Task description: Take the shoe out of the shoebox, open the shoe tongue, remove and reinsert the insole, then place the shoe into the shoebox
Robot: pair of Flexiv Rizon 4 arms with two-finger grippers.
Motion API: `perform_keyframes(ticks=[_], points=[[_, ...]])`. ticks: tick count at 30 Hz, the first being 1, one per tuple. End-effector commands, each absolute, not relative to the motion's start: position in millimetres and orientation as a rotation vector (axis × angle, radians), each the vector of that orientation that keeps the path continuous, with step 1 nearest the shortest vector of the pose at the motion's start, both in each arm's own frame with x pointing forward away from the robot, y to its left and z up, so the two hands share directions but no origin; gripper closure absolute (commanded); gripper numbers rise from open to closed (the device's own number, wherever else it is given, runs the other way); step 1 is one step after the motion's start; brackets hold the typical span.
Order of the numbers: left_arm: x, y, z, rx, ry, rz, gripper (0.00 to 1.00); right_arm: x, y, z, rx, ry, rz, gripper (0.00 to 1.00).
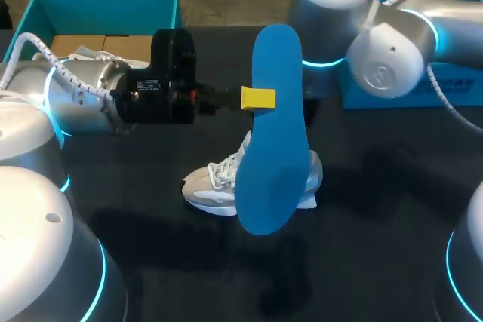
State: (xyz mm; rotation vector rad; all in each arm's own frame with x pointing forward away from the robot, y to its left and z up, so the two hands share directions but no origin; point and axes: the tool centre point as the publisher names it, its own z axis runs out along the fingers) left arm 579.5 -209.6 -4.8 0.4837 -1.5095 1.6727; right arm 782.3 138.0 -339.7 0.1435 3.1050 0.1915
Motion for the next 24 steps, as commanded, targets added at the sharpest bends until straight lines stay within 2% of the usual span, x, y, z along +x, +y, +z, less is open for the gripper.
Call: perform_keyframes(ticks=[1,16,17,18,23,24], points=[[579.4,-210.9,-5.1,0.484,-1.509,1.673,1.00,795.0,151.6,-358.1,0.131,3.147,0.139,0.00],[579.4,-210.9,-5.1,0.484,-1.509,1.673,1.00,783.2,137.7,-372.1,0.184,3.189,0.092,0.00],[579.4,-210.9,-5.1,0.484,-1.509,1.673,1.00,783.5,138.9,-373.3,0.183,3.191,0.089,0.19],[579.4,-210.9,-5.1,0.484,-1.509,1.673,1.00,783.9,140.6,-374.2,0.182,3.192,0.089,0.51],[579.4,-210.9,-5.1,0.484,-1.509,1.673,1.00,783.3,145.3,-378.0,0.201,3.204,0.087,1.00],[579.4,-210.9,-5.1,0.484,-1.509,1.673,1.00,782.6,145.4,-378.4,0.205,3.205,0.088,1.00]])
